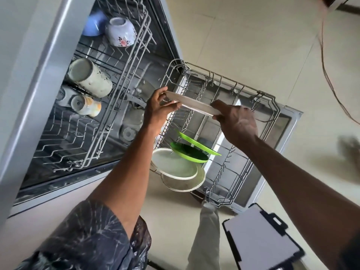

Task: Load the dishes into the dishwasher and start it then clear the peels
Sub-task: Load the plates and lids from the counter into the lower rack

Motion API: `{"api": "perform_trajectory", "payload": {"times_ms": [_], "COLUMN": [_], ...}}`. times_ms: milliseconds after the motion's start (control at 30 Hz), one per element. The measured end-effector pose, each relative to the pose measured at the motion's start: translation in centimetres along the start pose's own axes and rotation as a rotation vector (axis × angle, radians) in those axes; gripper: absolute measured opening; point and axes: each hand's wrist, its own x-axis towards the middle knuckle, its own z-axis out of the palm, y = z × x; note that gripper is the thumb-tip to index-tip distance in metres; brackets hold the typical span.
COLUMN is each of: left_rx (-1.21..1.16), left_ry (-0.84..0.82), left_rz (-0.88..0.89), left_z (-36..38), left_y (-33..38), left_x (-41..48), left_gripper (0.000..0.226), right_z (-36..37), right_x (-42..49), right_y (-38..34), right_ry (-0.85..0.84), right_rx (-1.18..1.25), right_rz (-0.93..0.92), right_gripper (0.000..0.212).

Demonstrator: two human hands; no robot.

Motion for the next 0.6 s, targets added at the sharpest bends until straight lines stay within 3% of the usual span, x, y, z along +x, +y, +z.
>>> {"api": "perform_trajectory", "payload": {"times_ms": [200, 500, 600], "left_rx": [0.037, 0.394, 0.515], "left_ry": [-0.020, -0.051, -0.089], "left_rz": [0.043, 0.173, 0.220], "left_z": [0.6, 2.4, 3.6], "left_y": [0.4, 2.5, 3.5], "left_x": [0.3, 3.3, 4.6], "left_gripper": [0.082, 0.072, 0.080], "right_z": [0.7, -0.6, -0.9], "right_x": [0.5, 3.6, 5.2], "right_y": [0.5, 2.6, 4.3], "right_ry": [0.016, 0.094, 0.102], "right_rx": [0.040, 0.159, 0.235], "right_rz": [-0.001, 0.075, 0.121], "right_gripper": [0.030, 0.037, 0.035]}}
